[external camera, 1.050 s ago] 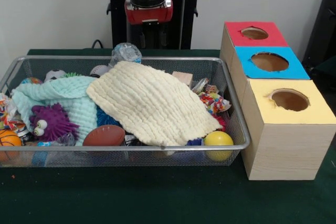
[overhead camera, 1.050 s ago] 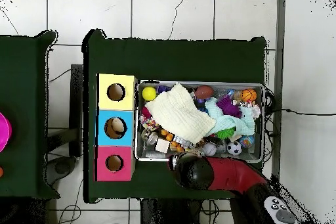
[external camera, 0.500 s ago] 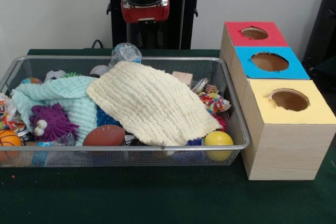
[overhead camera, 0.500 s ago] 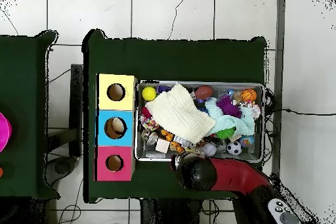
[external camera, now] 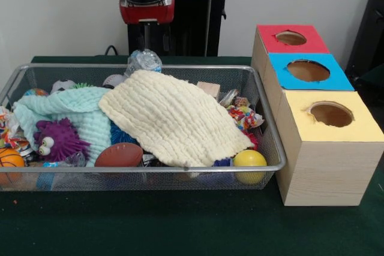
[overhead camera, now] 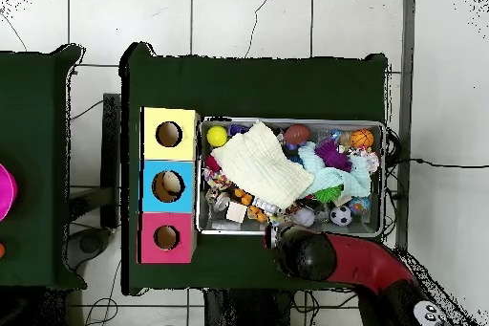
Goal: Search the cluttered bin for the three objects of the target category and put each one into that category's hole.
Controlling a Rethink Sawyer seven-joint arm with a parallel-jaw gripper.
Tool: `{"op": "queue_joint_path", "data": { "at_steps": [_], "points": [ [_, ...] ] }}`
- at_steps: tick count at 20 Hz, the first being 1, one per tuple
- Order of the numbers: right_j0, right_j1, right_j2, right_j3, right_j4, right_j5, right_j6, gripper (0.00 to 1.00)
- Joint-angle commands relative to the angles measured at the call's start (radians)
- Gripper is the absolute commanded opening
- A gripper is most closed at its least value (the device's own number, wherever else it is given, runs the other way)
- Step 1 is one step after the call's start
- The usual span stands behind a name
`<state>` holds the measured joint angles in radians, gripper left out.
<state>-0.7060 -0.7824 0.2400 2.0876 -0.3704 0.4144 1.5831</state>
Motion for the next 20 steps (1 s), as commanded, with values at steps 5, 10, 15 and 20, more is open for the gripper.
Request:
{"op": "queue_joint_path", "data": {
  "at_steps": [5,10,15,20],
  "points": [
    [-0.044,-0.007,0.106,-0.004,-0.080,0.106,-0.113,1.00],
    [-0.062,0.028,0.114,-0.029,-0.108,0.103,-0.122,1.00],
    [-0.074,0.056,0.116,-0.053,-0.158,0.086,-0.126,1.00],
    [-0.068,0.164,0.098,-0.107,-0.218,0.059,-0.108,1.00]
  ]
}}
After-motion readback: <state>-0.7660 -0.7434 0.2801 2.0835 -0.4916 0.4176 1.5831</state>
